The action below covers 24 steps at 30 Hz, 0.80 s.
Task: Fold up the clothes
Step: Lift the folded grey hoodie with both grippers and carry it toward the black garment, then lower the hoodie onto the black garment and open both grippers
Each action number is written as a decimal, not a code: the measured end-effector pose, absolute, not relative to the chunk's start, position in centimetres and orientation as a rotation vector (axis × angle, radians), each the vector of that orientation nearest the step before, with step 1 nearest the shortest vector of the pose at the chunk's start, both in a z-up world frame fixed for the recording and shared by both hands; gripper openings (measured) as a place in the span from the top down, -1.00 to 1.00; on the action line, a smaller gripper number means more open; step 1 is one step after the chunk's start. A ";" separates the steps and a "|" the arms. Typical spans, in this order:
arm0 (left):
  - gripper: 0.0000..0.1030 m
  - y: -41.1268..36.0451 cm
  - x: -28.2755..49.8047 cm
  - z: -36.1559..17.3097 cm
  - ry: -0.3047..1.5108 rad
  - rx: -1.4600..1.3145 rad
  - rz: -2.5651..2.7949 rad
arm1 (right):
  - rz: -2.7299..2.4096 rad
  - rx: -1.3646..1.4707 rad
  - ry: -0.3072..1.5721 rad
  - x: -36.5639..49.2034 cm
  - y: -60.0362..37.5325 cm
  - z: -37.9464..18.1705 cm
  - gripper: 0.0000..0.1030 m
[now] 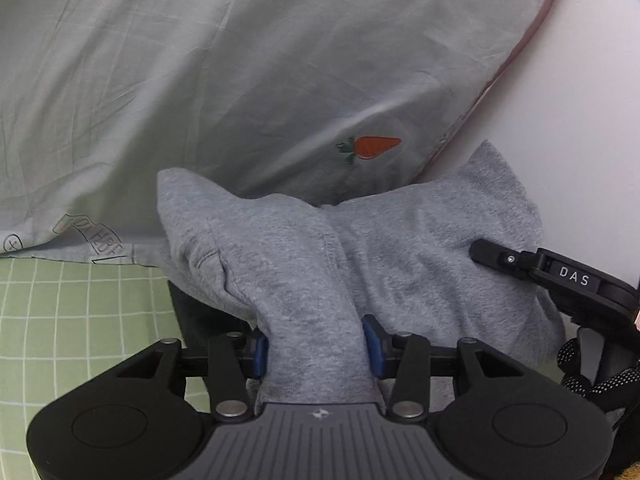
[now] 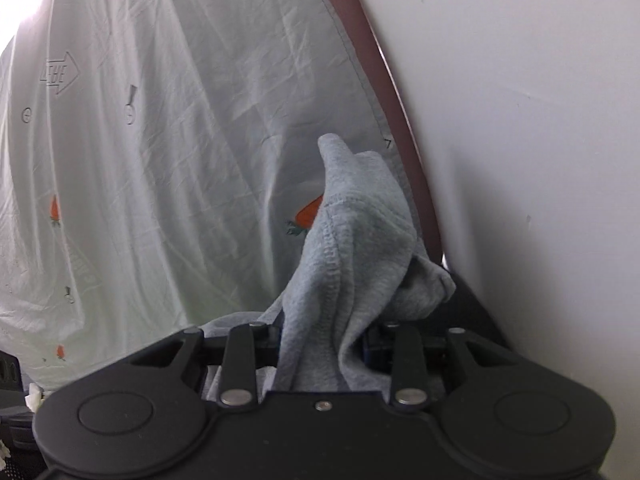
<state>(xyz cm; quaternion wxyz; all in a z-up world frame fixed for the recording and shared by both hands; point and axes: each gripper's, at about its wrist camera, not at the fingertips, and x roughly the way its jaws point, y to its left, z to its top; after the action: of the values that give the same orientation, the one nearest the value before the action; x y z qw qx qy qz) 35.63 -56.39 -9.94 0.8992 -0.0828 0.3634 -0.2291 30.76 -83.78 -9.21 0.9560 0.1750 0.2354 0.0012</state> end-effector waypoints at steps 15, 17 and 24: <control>-0.77 -53.0 35.0 -14.1 0.707 -0.075 -0.314 | -0.150 0.049 0.598 33.2 -74.8 -18.9 -0.92; -0.80 -52.2 33.1 -12.9 0.651 -0.063 -0.323 | -0.167 0.063 0.599 32.5 -74.4 -17.9 -0.93; -1.00 -48.3 26.0 -8.5 0.535 -0.075 -0.361 | -0.176 0.106 0.575 25.6 -70.7 -14.8 -0.99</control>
<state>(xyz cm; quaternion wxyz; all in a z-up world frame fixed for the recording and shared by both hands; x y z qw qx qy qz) 25.96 -48.29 -8.53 0.9477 -0.0366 0.2630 -0.1772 25.64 -70.65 -14.82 0.9538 0.0524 0.2831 -0.0864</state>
